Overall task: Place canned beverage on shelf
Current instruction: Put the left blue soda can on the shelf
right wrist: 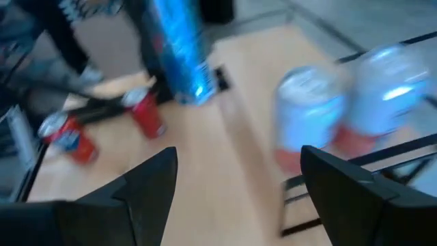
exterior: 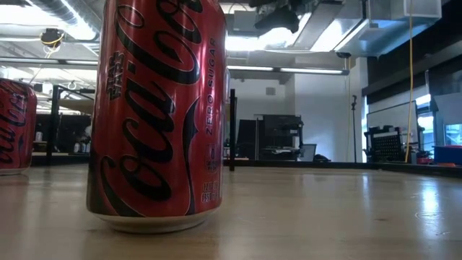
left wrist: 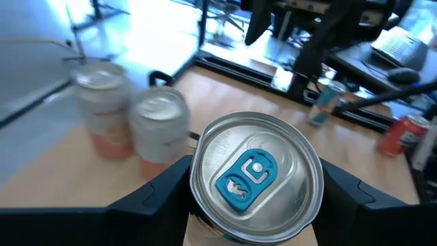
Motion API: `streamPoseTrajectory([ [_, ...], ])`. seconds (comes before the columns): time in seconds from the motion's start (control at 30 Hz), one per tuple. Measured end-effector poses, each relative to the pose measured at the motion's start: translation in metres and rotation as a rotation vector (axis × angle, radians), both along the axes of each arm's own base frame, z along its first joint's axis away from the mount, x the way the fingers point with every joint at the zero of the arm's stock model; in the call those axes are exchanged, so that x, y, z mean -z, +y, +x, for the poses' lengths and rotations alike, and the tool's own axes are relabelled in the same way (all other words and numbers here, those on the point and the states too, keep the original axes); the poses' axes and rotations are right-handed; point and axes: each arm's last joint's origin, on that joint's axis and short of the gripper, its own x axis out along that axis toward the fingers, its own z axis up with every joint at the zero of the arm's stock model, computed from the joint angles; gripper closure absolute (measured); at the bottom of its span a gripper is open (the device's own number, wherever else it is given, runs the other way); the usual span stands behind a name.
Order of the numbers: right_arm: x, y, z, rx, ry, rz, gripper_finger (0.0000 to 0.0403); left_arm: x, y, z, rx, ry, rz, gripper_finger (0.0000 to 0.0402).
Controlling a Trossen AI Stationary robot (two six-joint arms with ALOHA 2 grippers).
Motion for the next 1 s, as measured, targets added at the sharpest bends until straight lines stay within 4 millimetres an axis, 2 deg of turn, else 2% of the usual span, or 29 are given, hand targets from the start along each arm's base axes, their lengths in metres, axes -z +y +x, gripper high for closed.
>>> streamPoseTrajectory([
  [0.2, -0.018, -0.026, -0.010, 0.114, -0.038, -0.022, 0.0105, -0.007, 0.014, -0.019, -0.094, -0.018, 0.037, 0.0191],
  [0.37, -0.020, -0.040, -0.015, 0.162, -0.040, -0.029, 0.0105, -0.017, 0.025, -0.027, -0.146, 0.083, 0.041, 0.0191],
  [0.53, -0.020, -0.055, -0.022, 0.162, -0.041, -0.029, 0.0105, -0.025, 0.042, -0.021, -0.195, 0.116, 0.062, 0.0191],
  [0.7, -0.017, -0.065, -0.028, 0.147, -0.013, -0.005, 0.0105, -0.011, 0.068, -0.009, -0.229, 0.195, 0.058, 0.0191],
  [1.0, -0.015, -0.064, -0.029, 0.106, 0.022, -0.075, 0.0105, 0.008, 0.108, 0.015, -0.181, 0.144, 0.032, 0.0191],
])
